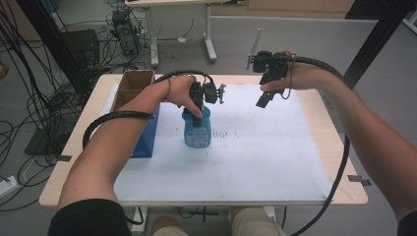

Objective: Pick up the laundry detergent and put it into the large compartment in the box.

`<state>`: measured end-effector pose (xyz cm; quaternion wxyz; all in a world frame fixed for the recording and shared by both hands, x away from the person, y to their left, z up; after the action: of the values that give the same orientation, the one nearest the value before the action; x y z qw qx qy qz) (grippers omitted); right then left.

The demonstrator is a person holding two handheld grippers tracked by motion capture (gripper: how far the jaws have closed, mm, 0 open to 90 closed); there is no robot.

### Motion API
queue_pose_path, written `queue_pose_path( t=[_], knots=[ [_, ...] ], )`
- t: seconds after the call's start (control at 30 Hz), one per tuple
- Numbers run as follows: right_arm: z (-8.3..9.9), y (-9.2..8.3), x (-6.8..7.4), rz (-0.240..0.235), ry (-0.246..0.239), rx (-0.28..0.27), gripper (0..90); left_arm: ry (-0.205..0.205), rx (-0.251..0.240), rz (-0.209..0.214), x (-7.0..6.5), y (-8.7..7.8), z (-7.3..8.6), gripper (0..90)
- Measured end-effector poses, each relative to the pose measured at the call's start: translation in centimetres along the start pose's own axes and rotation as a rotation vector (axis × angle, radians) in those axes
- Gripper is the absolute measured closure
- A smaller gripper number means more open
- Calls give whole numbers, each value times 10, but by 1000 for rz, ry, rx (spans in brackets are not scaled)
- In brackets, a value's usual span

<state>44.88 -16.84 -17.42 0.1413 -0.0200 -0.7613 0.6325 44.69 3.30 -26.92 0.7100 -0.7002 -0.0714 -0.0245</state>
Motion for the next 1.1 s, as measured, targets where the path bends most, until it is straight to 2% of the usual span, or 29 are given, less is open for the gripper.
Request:
queue_pose_path(
  t=[0.87, 1.1],
  knots=[
    [1, 3, -1, -9, 10, 7, 98, -1, 6, -3, -1, 0, -1, 370],
    [2, 4, -1, -11, 11, 4, 99, -23, 0, -4, -1, -1, 1, 372]
  ],
)
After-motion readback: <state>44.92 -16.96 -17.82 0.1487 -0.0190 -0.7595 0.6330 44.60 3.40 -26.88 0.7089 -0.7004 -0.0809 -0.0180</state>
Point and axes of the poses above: each handheld gripper's, and its own axes: y roughly forward along the jaws, z roughly out of its underside, x roughly to its left, the point moved 10 cm from there along y, roughly forward along the jaws, and after that the axes turned 10 degrees about -z, right-handed, at the moved point
